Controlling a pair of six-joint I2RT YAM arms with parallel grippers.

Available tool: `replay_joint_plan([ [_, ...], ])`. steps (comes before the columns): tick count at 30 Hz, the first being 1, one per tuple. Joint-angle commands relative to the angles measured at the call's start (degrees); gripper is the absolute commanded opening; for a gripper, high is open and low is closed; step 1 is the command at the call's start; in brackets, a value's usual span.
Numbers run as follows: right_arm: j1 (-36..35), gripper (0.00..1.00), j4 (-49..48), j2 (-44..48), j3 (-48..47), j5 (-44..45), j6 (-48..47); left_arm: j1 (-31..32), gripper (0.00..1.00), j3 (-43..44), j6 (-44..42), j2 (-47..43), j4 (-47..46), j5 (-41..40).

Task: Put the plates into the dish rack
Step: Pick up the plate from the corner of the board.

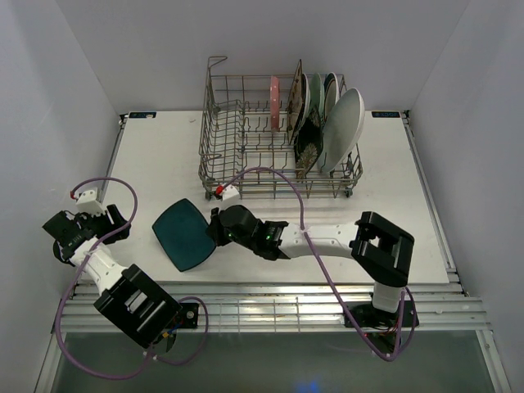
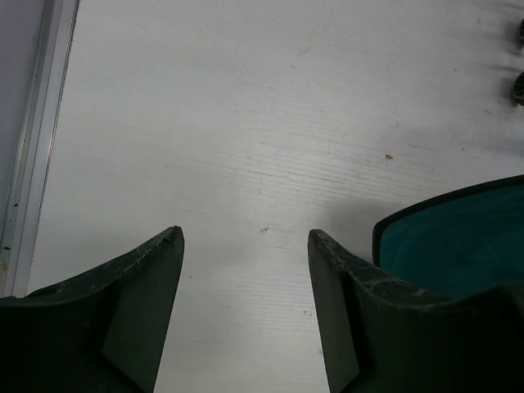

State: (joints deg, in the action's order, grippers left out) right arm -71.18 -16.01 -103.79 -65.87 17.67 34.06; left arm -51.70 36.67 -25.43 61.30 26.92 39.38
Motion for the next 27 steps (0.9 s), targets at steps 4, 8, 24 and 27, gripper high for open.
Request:
replay_joint_plan([
  [4, -0.89, 0.08, 2.73, 6.31, -6.46, 5.88, -11.03, -0.33, 0.72, 0.95, 0.21, -1.44, 0.07, 0.70],
  [8, -1.16, 0.08, 4.58, 7.11, -8.66, 6.32, -14.28, -0.33, 0.72, 0.78, 0.21, -1.62, 0.15, 0.61],
  [24, -2.83, 0.08, 13.80, 9.04, -17.71, 11.16, -25.27, -0.42, 0.72, 0.43, 0.38, -2.15, -0.20, 0.35],
  [27, -2.83, 0.08, 15.39, 8.87, -20.43, 11.51, -26.59, -0.42, 0.72, 0.51, 0.38, -2.23, -0.29, 0.35],
])
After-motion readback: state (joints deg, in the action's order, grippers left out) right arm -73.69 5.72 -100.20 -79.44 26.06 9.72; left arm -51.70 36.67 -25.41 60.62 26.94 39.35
